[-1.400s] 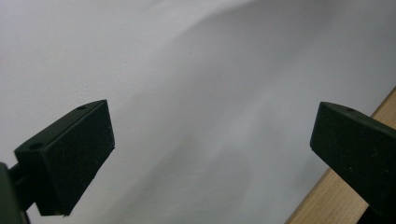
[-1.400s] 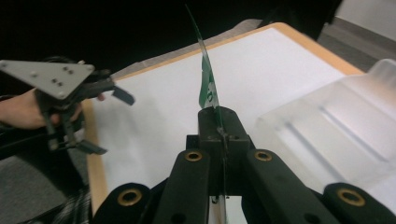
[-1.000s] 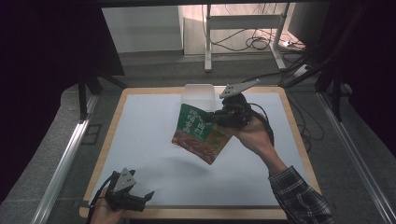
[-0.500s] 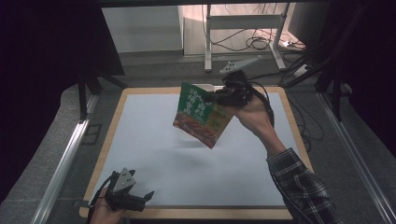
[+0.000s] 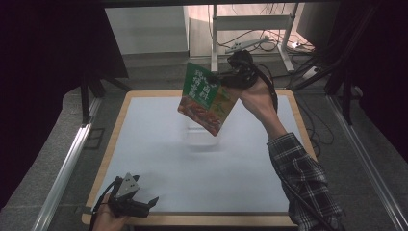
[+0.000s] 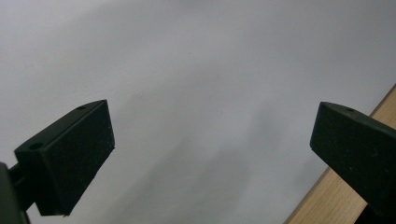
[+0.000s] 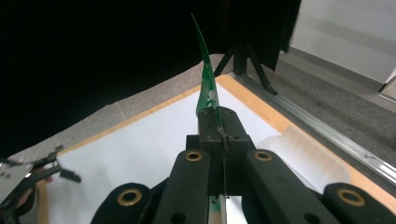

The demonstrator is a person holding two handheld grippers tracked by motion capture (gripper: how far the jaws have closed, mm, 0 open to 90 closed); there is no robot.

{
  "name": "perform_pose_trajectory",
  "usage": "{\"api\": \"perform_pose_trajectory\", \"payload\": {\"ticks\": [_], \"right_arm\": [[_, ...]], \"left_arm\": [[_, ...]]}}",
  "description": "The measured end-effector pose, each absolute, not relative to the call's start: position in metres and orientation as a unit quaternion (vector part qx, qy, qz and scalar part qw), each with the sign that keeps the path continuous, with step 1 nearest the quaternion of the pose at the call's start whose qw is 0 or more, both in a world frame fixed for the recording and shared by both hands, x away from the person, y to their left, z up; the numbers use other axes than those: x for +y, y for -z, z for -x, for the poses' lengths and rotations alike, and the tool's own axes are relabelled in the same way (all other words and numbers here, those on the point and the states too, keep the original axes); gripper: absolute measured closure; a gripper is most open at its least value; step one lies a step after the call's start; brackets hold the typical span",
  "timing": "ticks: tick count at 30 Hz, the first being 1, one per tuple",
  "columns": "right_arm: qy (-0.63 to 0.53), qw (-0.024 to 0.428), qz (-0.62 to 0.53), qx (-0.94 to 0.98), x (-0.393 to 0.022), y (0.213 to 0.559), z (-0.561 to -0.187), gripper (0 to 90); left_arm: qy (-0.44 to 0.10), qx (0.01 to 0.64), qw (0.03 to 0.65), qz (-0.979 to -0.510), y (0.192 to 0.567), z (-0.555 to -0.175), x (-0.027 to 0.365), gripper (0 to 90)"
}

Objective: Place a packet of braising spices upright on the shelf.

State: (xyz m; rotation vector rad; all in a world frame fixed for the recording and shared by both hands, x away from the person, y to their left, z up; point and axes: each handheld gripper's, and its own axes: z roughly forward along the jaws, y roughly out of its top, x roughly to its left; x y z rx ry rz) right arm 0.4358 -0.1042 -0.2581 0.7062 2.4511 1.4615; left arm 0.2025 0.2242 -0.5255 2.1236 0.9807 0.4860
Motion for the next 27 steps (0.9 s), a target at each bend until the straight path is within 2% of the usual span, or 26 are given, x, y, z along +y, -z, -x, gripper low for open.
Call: {"api": "perform_pose_trajectory", "payload": {"ticks": [14,27], "right_arm": [[-0.483,0.133,-0.261,0.825,-0.100,0.263,-0.484,89.0],[-0.492,0.168,-0.260,0.814,-0.098,0.286,-0.519,89.0]], "left_arm": [[-0.184,0.383,0.372,-0.825,0.526,-0.203,0.225,0.0],[-0.184,0.381,0.371,-0.827,0.526,-0.203,0.226,0.0]]}}
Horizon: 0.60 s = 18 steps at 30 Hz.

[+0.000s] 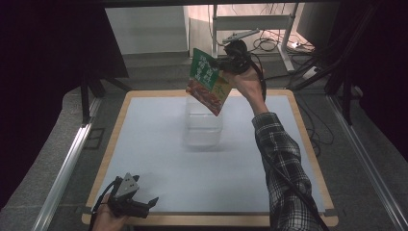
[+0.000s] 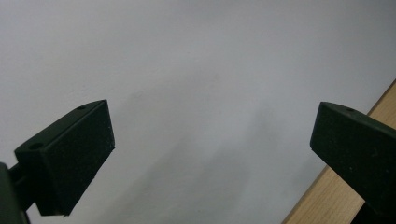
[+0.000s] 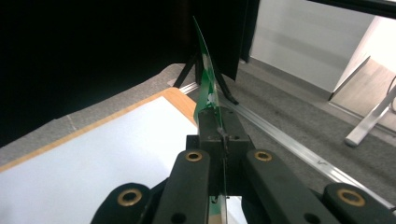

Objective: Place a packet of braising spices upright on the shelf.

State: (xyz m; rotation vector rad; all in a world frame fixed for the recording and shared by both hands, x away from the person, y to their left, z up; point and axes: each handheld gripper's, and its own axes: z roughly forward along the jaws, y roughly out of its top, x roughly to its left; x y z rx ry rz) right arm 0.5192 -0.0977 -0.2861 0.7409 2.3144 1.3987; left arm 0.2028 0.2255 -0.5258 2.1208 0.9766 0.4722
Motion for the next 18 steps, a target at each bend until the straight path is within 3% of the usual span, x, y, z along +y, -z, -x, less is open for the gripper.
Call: {"api": "perform_pose_trajectory", "payload": {"ticks": [18], "right_arm": [[-0.450,0.114,-0.255,0.848,-0.079,0.328,-0.537,88.9]], "left_arm": [[-0.183,0.380,0.368,-0.829,0.526,-0.203,0.225,0.0]]}}
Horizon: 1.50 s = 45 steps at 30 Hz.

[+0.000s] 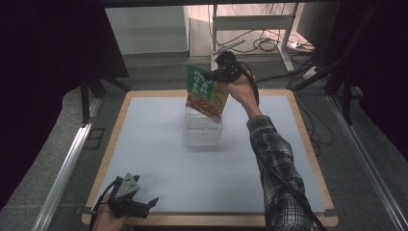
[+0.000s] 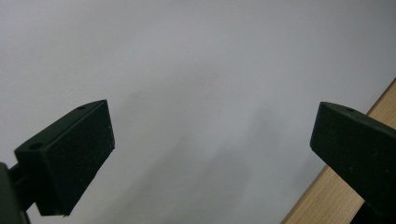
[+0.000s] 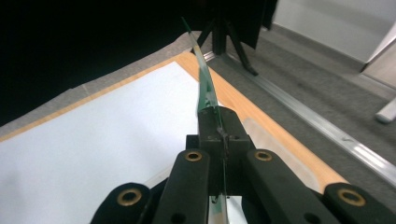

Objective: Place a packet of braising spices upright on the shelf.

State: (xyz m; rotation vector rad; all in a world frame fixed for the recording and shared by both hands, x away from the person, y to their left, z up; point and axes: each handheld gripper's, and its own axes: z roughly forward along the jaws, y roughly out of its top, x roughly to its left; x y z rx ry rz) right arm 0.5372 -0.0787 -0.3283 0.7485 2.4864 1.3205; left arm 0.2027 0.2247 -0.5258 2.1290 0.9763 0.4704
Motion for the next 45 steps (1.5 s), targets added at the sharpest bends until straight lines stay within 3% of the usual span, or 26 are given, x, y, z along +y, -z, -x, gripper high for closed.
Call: {"api": "perform_pose_trajectory", "payload": {"ticks": [9,17,28,45], "right_arm": [[-0.450,0.105,-0.271,0.844,-0.067,0.348,-0.547,88.8],[-0.436,0.133,-0.269,0.848,-0.056,0.350,-0.545,87.1],[-0.433,0.160,-0.264,0.847,-0.061,0.348,-0.539,63.8],[-0.444,0.164,-0.258,0.842,-0.064,0.344,-0.534,34.7]], "left_arm": [[-0.184,0.379,0.366,-0.830,0.526,-0.203,0.224,0.0],[-0.183,0.379,0.365,-0.831,0.526,-0.202,0.224,0.0],[-0.184,0.379,0.365,-0.830,0.526,-0.203,0.224,0.0],[-0.182,0.380,0.364,-0.830,0.526,-0.203,0.224,0.0]]}}
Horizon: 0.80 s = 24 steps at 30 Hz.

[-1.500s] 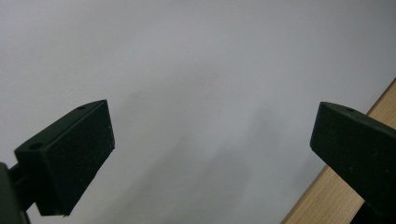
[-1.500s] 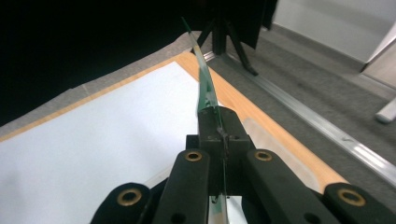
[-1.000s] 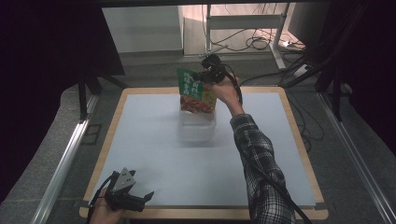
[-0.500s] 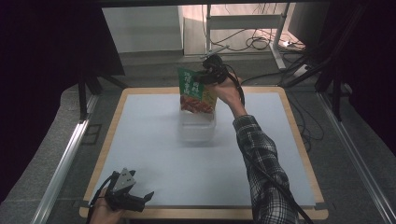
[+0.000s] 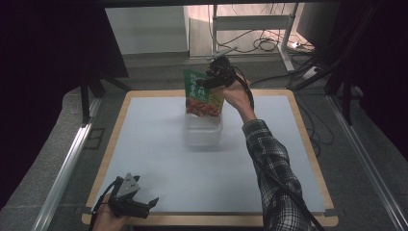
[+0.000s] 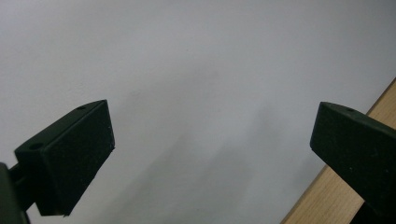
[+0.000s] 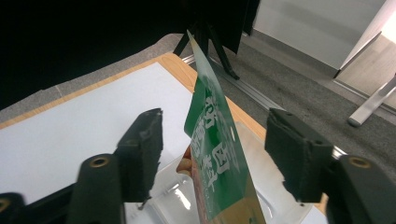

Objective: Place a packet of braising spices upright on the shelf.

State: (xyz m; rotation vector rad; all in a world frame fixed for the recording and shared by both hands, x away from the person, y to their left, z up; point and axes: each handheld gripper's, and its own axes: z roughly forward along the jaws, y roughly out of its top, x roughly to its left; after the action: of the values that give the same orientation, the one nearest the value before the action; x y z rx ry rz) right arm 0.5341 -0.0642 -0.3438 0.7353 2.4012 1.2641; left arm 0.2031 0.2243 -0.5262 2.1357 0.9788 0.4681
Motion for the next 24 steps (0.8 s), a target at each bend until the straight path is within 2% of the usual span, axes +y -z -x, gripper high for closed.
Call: {"api": "perform_pose_trajectory", "payload": {"ticks": [14,24], "right_arm": [[-0.450,0.163,-0.256,0.840,-0.071,0.338,-0.527,18.4],[-0.456,0.158,-0.247,0.841,-0.077,0.337,-0.519,11.7]], "left_arm": [[-0.177,0.381,0.376,-0.826,0.526,-0.203,0.227,0.0],[-0.172,0.384,0.381,-0.823,0.526,-0.204,0.228,0.0]]}}
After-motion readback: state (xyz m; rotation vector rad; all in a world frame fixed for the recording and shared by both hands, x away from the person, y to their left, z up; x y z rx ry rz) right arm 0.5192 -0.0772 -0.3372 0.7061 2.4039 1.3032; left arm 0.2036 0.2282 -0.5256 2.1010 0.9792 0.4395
